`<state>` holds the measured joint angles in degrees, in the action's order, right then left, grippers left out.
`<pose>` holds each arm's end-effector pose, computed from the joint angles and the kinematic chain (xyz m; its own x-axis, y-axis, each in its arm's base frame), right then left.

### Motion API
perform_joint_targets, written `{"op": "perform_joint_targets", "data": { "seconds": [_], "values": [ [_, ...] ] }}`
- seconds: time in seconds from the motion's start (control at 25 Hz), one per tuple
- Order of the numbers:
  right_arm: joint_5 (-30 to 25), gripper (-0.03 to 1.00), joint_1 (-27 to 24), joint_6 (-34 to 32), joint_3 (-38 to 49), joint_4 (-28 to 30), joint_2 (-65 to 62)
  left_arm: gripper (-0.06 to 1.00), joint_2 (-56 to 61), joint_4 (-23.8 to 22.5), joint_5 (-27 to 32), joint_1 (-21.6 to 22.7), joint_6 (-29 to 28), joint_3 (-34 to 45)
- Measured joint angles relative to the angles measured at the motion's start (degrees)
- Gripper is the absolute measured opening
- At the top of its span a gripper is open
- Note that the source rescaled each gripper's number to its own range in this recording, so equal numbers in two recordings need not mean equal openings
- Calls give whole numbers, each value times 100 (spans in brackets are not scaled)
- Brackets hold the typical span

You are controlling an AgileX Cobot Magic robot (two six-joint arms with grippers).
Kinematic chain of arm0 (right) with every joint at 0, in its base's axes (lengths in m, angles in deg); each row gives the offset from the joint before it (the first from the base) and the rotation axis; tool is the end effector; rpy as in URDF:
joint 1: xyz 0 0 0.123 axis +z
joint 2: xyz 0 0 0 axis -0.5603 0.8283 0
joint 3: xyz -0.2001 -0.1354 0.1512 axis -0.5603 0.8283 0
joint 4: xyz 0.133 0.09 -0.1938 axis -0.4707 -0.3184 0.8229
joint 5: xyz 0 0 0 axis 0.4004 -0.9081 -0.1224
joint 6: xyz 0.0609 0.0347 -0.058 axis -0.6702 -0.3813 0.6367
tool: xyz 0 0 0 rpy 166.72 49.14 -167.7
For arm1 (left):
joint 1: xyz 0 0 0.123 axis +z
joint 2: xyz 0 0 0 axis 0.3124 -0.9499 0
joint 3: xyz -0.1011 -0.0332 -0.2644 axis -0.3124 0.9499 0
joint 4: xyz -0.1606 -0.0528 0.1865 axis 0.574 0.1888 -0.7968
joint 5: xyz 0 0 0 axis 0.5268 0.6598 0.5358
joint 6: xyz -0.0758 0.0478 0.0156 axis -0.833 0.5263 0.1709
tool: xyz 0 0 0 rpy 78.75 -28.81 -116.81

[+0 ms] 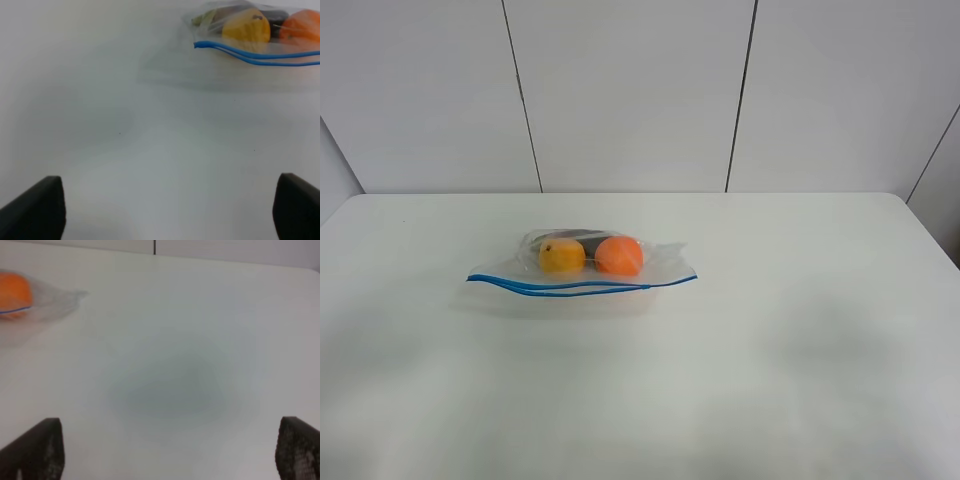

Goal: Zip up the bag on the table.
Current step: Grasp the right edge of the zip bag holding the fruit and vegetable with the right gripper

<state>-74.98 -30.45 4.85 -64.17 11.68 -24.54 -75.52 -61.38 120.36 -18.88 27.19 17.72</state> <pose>-0.0032 0.0008 0.2771 -0.4269 -0.0682 -0.9017 -0.0909 0.9953 -0.0322 -0.0062 -0.0014 0.2762 -0.4608 -0.0139 -0.8874 0.0177 0.9995 -0.0248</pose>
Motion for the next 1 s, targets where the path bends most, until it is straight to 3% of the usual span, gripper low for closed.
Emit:
{"op": "perform_joint_targets", "data": {
  "seconds": [0.48, 0.72, 1.0],
  "values": [
    [1, 98, 0, 0, -225, 10, 393, 98, 0, 0, 0, 0, 0, 0],
    [42, 98, 0, 0, -1299, -150, 2576, 98, 0, 0, 0, 0, 0, 0],
    [62, 98, 0, 5, -2559, -1348, 5502, 98, 0, 0, 0, 0, 0, 0]
  ]
}}
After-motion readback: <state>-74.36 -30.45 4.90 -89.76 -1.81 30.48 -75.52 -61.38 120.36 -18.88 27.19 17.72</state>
